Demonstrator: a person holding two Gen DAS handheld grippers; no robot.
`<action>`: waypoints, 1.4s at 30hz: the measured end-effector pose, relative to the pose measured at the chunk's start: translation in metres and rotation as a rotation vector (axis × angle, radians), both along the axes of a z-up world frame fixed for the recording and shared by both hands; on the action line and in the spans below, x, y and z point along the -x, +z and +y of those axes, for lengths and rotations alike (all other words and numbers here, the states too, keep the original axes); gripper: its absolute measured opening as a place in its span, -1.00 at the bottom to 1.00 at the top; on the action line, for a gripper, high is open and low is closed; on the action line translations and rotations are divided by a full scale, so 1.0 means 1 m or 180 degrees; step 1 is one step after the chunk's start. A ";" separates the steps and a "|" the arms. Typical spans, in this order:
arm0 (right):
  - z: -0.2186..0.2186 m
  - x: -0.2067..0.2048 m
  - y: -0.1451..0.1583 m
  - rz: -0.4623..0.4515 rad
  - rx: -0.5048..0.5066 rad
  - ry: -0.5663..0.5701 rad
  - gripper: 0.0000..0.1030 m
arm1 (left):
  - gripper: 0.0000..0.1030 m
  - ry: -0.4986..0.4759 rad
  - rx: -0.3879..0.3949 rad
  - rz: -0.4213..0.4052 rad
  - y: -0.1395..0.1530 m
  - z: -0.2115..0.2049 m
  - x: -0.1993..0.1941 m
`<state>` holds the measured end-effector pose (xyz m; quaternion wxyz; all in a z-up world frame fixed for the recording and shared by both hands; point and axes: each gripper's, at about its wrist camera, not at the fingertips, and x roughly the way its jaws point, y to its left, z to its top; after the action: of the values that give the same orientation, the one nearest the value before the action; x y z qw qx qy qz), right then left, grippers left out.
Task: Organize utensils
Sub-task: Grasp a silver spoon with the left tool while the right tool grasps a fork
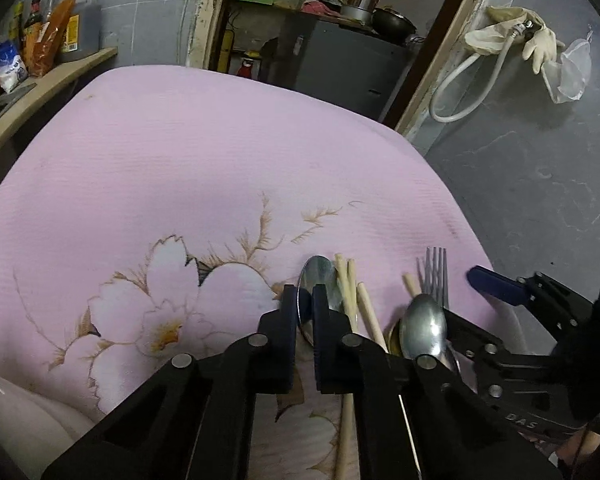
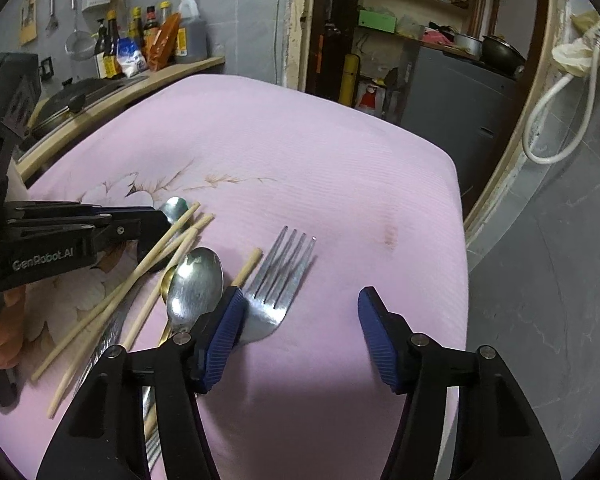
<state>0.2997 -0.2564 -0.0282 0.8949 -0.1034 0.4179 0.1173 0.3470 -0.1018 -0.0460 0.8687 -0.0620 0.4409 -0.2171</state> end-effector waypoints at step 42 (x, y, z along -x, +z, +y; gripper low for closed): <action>0.024 0.019 0.002 -0.0200 0.0777 0.0122 -0.80 | -0.97 -0.0043 0.0002 0.0054 0.009 0.004 0.023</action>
<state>0.2811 -0.2329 -0.0266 0.8859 -0.2231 0.3988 0.0795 0.3239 -0.0982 -0.0367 0.8634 -0.0611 0.4486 -0.2226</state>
